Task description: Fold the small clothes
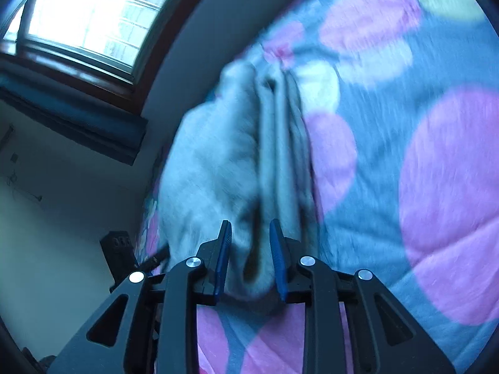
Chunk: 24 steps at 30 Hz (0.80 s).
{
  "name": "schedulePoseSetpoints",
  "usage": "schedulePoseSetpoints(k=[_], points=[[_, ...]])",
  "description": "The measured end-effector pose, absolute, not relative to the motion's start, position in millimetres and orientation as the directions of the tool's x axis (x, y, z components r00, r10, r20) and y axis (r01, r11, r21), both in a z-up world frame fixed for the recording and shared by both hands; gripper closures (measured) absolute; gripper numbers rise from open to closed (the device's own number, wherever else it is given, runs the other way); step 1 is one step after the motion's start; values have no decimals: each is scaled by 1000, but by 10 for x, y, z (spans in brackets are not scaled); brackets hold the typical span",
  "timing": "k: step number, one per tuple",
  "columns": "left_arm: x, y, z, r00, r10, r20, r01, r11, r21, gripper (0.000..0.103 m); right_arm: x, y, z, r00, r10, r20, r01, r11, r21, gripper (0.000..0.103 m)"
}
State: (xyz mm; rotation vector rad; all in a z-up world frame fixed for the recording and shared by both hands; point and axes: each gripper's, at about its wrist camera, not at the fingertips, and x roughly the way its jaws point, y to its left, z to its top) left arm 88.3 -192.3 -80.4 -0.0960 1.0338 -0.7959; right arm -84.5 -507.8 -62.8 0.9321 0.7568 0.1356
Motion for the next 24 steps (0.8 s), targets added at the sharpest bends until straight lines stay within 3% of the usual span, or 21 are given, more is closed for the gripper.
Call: schedulePoseSetpoints(k=[1, 3, 12, 13, 14, 15, 24], points=[[883, -1926, -805, 265, -632, -729, 546, 721, -426, 5, -783, -5123, -500, 754, 406, -516, 193, 615, 765, 63], [894, -1906, -832, 258, -644, -720, 534, 716, -450, 4, -581, -5211, -315, 769, 371, -521, 192, 643, 741, 53], [865, -1876, -841, 264, -660, -704, 529, 709, -466, 3, 723, -5447, -408, 704, 357, -614, 234, 699, 675, 53], [863, -1872, -841, 264, -661, -703, 529, 709, -467, 3, 837, -5433, -466, 691, 375, -618, 230, 696, 680, 54], [860, -1868, -837, 266, -661, -702, 528, 709, -467, 3, 912, -5407, -500, 680, 378, -628, 228, 705, 671, 62], [852, -1857, -833, 267, -662, -701, 527, 709, -469, 3, 975, -5373, -505, 666, 364, -651, 229, 731, 643, 90], [874, -1878, -857, 255, -681, -686, 526, 693, -492, 2, 979, -5667, -912, 685, 364, -631, 298, 651, 698, 93]])
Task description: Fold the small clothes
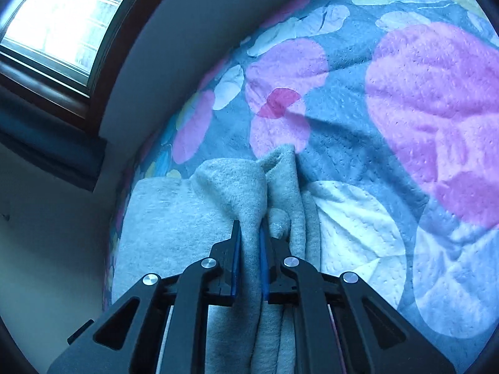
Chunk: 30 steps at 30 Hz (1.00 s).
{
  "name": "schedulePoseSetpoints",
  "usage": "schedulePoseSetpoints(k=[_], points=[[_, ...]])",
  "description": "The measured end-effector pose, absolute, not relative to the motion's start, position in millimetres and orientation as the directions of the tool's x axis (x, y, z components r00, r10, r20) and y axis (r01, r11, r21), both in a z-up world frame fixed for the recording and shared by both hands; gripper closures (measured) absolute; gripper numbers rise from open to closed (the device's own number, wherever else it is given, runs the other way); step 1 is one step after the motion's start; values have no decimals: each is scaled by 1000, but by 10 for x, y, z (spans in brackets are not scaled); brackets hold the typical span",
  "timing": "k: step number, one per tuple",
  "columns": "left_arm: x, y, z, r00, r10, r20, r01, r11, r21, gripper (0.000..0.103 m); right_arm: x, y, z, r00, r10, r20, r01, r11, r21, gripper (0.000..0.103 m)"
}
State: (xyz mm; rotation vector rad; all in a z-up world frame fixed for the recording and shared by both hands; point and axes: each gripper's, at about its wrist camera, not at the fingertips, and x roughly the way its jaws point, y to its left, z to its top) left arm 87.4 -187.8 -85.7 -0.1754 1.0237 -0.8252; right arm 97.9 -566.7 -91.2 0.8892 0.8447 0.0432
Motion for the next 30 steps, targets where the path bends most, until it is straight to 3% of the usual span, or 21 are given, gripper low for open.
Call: schedulePoseSetpoints(k=[8, 9, 10, 12, 17, 20, 24, 30], points=[[894, -1894, -842, 253, -674, -694, 526, 698, -486, 2, 536, -5550, -400, 743, 324, -586, 260, 666, 699, 86], [900, -1895, -843, 251, -674, -694, 524, 698, -488, 2, 425, -5489, -300, 758, 329, -563, 232, 671, 705, 79], [898, -1896, -843, 251, -674, -695, 524, 698, -487, 2, 280, -5394, -187, 772, 338, -538, 199, 676, 710, 63], [899, -1899, -841, 254, -672, -695, 526, 699, -484, 2, 42, -5222, -85, 781, 353, -515, 162, 682, 713, 44], [893, -1901, -841, 257, -670, -697, 525, 702, -481, 2, -506, -4862, -261, 760, 436, -482, 122, 632, 766, 43], [877, -1901, -844, 261, -667, -698, 524, 705, -478, 2, -618, -4798, -526, 727, 430, -535, 189, 624, 758, 43], [866, -1925, -864, 260, -660, -705, 539, 705, -462, 2, -613, -4886, -881, 706, 435, -559, 236, 599, 765, 58], [894, -1916, -876, 257, -667, -699, 541, 699, -468, 2, -667, -4944, -940, 727, 458, -512, 208, 563, 800, 58]])
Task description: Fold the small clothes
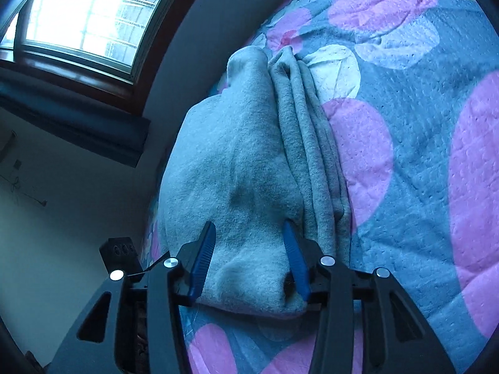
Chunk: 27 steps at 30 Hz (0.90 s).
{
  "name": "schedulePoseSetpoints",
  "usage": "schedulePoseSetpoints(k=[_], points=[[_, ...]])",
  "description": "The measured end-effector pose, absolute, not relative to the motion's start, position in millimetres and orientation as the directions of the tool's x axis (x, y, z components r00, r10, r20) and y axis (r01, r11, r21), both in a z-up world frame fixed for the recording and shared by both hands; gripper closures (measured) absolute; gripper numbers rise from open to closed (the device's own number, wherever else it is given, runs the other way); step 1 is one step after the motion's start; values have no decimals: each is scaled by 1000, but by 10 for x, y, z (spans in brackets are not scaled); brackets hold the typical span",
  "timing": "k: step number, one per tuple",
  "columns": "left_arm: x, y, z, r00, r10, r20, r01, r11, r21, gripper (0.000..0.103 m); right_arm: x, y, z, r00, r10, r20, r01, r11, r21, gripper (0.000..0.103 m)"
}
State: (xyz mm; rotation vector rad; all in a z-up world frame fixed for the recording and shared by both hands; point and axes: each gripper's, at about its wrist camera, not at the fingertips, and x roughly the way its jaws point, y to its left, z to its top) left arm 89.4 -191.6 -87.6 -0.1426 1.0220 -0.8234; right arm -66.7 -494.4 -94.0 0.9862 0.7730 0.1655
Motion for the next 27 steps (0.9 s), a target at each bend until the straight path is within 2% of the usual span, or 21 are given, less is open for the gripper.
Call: schedulePoseSetpoints(k=[11, 15, 17, 20, 23, 27], points=[[884, -1914, -878, 256, -668, -698, 541, 698, -469, 2, -691, -4962, -941, 744, 470, -474, 190, 531, 826, 54], [889, -1912, -857, 251, -673, -696, 537, 695, -478, 2, -705, -4899, -820, 753, 470, -461, 162, 547, 822, 38], [894, -1898, -825, 241, -676, -696, 531, 692, -489, 2, -710, -4855, -697, 755, 454, -474, 158, 576, 802, 35], [892, -1853, -668, 231, -675, -700, 524, 693, -495, 2, -715, -4847, -499, 767, 402, -500, 166, 629, 760, 23], [888, -1827, -419, 287, -695, -659, 570, 677, -466, 2, -629, -4922, -445, 757, 342, -557, 206, 684, 700, 22], [1065, -1963, -427, 269, -697, -665, 599, 661, -451, 2, -417, -5066, -597, 730, 340, -593, 251, 673, 695, 22]])
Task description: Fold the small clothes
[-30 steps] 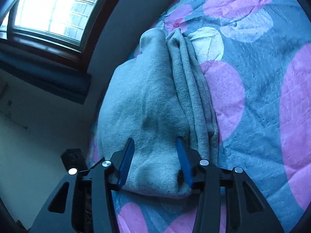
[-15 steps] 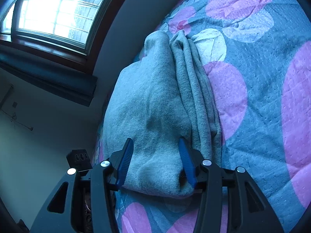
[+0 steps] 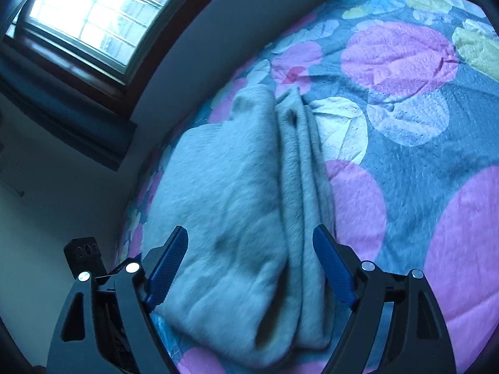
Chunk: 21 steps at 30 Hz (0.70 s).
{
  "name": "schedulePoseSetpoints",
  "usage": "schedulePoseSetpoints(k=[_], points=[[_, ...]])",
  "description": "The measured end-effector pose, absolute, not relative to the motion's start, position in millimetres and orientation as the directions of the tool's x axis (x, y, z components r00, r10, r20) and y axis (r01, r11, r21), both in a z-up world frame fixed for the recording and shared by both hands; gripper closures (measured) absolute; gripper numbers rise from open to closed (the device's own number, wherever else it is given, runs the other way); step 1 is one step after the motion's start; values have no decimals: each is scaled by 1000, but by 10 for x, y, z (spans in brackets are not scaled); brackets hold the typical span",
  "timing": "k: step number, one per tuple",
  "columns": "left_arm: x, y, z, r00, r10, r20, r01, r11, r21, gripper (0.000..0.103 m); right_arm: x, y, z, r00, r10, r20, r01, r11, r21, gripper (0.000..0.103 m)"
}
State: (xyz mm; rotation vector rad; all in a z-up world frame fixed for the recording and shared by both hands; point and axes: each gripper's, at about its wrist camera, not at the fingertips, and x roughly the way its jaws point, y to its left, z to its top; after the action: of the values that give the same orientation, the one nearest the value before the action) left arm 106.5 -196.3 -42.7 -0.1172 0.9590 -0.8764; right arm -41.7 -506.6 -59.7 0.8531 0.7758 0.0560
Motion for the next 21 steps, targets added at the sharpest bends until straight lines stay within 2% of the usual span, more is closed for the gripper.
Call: schedulePoseSetpoints(k=[5, 10, 17, 18, 19, 21], points=[[1469, -2058, -698, 156, -745, -648, 541, 613, -575, 2, -130, -5261, -864, 692, 372, -619, 291, 641, 710, 22], [1795, -2243, -1007, 14, -819, -574, 447, 518, -729, 2, 90, -5394, -1059, 697, 457, -552, 244, 574, 782, 22], [1948, -2553, -1053, -30, -837, -546, 522, 453, -723, 4, 388, -5261, -1081, 634, 498, -592, 183, 647, 740, 23], [1956, -2582, -1049, -31, -834, -550, 534, 452, -715, 5, 402, -5239, -1067, 632, 489, -601, 178, 663, 727, 28], [1951, -2587, -1046, -28, -834, -552, 540, 452, -710, 10, 407, -5207, -1051, 633, 476, -611, 170, 684, 710, 39], [1885, -2555, -1020, -16, -833, -554, 538, 459, -707, 22, 399, -5147, -1021, 641, 479, -600, 161, 681, 715, 47]])
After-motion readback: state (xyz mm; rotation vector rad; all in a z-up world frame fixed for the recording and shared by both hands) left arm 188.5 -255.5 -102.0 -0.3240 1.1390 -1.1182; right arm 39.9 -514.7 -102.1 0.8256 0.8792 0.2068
